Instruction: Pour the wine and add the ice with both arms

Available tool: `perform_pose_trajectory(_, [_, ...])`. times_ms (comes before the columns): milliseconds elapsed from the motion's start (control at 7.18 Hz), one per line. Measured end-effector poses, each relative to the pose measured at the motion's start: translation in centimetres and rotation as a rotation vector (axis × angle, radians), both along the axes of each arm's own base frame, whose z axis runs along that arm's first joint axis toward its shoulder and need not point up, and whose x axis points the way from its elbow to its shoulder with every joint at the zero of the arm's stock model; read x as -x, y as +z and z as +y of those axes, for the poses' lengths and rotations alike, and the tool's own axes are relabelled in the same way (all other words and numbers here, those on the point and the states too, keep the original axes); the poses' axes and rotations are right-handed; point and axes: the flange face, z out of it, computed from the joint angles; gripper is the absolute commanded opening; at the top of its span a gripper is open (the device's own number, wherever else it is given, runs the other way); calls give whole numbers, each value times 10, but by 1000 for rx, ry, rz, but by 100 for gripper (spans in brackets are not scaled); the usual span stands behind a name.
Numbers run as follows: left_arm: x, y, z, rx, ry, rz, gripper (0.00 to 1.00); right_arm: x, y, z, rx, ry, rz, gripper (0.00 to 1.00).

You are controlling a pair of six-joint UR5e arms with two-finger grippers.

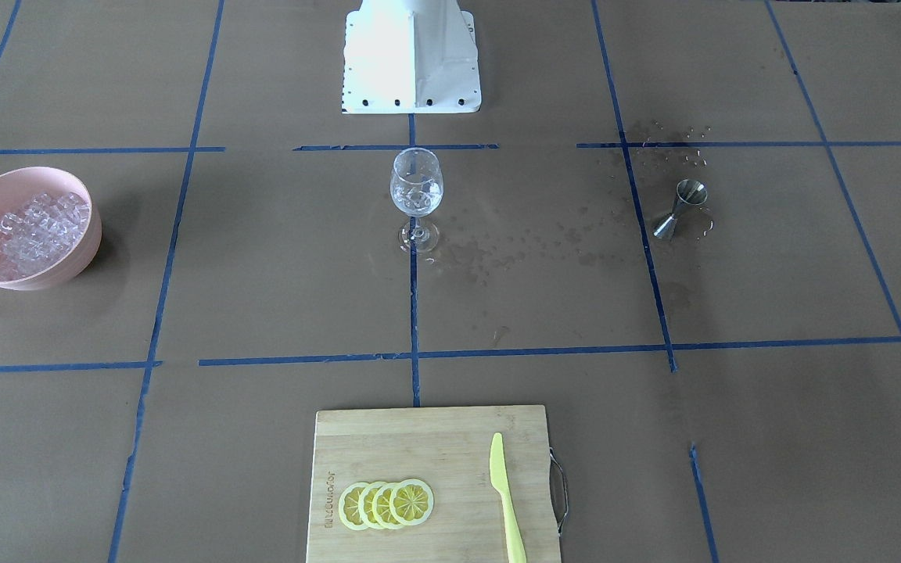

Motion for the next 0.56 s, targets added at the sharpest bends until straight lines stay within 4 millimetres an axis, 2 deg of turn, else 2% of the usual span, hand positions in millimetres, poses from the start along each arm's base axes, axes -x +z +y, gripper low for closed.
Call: perform_pose_trajectory(557, [-1, 0, 0, 5, -5, 2, 100, 6, -2, -2, 18, 2, 11, 100])
